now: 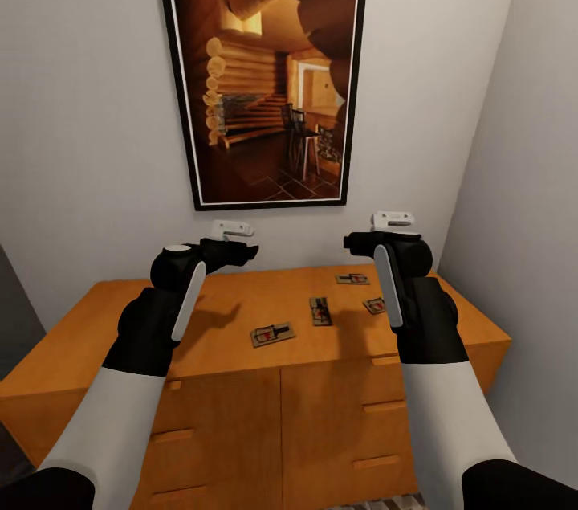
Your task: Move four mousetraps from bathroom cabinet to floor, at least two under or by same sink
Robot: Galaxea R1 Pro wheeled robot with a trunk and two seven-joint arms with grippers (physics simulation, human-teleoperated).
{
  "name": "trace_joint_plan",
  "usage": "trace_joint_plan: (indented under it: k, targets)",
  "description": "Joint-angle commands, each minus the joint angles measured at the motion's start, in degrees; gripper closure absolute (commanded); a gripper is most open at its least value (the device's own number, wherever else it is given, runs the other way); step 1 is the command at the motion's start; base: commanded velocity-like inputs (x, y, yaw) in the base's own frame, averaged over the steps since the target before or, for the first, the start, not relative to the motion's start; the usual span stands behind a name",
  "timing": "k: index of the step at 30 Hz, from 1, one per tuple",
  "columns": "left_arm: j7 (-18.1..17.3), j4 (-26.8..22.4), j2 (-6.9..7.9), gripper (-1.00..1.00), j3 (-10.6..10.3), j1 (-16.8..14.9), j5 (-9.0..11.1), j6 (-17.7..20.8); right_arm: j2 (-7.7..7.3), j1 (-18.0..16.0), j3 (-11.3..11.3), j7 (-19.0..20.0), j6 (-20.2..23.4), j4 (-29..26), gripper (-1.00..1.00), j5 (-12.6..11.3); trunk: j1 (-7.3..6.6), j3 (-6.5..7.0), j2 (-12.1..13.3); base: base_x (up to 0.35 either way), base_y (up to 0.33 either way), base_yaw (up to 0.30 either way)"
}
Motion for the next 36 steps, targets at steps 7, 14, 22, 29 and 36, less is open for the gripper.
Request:
trace_joint_plan:
  k: [7, 14, 22, 29, 36]
  targets:
    - [-0.02, -0.02, -0.02, -1.00, 0.02, -0.05, 0.10, 0.26, 0.05, -0.05, 0.05, -0.15, 0.27, 0.03, -1.00, -0.01, 0.00, -0.07, -0.04, 0.000, 0.000, 0.016]
    - [-0.03, 0.03, -0.02, -1.00, 0.03, -0.05, 0.14, 0.26, 0.06, -0.05, 0.05, -0.06, 0.27, -0.01, -1.00, -0.06, 0.00, -0.07, -0.04, 0.000, 0.000, 0.004]
    - [-0.07, 0.07, -0.04, -1.00, 0.00, -0.05, 0.23, 0.25, 0.06, -0.05, 0.05, 0.04, 0.27, 0.10, -1.00, -0.16, 0.00, -0.07, -0.04, 0.000, 0.000, 0.007]
    - [-0.08, 0.07, -0.09, -1.00, -0.03, -0.05, 0.24, 0.24, 0.06, -0.05, 0.05, 0.09, 0.27, 0.44, -1.00, -0.23, 0.00, -0.07, -0.04, 0.000, 0.000, 0.156]
    - [-0.08, 0.07, -0.12, -1.00, -0.05, -0.05, 0.25, 0.23, 0.06, -0.05, -0.01, 0.10, 0.27, 0.54, -1.00, -0.27, 0.00, -0.07, -0.04, 0.000, 0.000, 0.130]
